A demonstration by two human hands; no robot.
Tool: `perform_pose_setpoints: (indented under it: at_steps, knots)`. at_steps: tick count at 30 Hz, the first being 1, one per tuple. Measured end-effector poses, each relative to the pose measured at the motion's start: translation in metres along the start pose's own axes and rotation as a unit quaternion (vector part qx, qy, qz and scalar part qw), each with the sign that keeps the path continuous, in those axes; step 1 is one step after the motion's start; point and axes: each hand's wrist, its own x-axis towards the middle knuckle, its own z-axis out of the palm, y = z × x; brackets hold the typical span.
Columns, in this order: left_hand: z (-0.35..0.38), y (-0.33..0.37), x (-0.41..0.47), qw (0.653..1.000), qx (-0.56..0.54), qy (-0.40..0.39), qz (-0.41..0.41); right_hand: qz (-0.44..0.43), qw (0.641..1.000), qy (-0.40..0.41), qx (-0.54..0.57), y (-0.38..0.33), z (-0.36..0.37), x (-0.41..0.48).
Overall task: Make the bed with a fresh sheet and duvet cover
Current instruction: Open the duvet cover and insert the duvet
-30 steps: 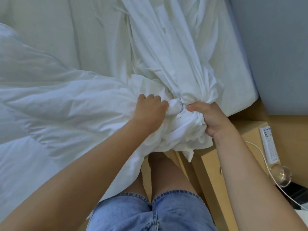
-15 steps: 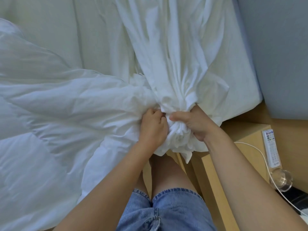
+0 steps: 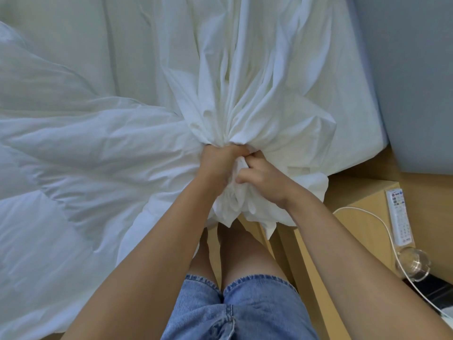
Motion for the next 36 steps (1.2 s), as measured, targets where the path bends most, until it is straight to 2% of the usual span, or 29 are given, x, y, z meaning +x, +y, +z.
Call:
perform_pose_setpoints:
  at_steps: [2,3,5,6,11,15,18,24,27,31,36]
  knots:
    - [0.001,0.0,0.0,1.0,-0.01,0.014,0.0,-0.009,0.997,0.03,0.077,0.004,-0.012,-0.003]
    - [0.002,0.001,-0.002,1.0,-0.011,0.015,0.002,0.002,0.991,0.074,0.114,0.008,-0.017,-0.001]
    - [0.005,0.002,-0.005,1.0,-0.013,-0.002,0.011,0.034,0.975,0.167,0.144,0.015,-0.022,0.006]
    - [0.007,0.002,-0.007,1.0,-0.011,-0.008,0.013,0.048,0.972,0.185,0.139,0.017,-0.022,0.011]
    - [0.001,-0.001,-0.007,0.999,-0.031,0.033,0.01,0.081,0.974,0.113,0.178,0.02,-0.02,0.026]
    - [0.0,-0.003,-0.007,0.997,-0.037,0.065,-0.003,0.041,0.993,0.082,0.071,0.02,-0.016,0.03]
    - [0.001,-0.003,-0.006,0.997,-0.036,0.07,-0.011,0.008,0.994,0.11,-0.008,0.024,-0.013,0.035]
    - [-0.005,-0.002,-0.006,0.997,-0.021,0.068,0.007,0.015,0.991,0.111,-0.075,0.013,-0.007,0.052]
    - [-0.011,-0.002,-0.003,0.996,-0.011,0.084,-0.008,0.048,0.988,0.095,-0.116,0.012,-0.001,0.06]
    - [-0.017,-0.001,-0.003,0.996,-0.008,0.084,-0.025,0.049,0.988,0.071,-0.126,0.013,0.001,0.06]
    - [-0.019,0.004,-0.006,0.994,-0.001,0.11,-0.008,0.051,0.978,0.156,-0.133,0.017,0.0,0.058]
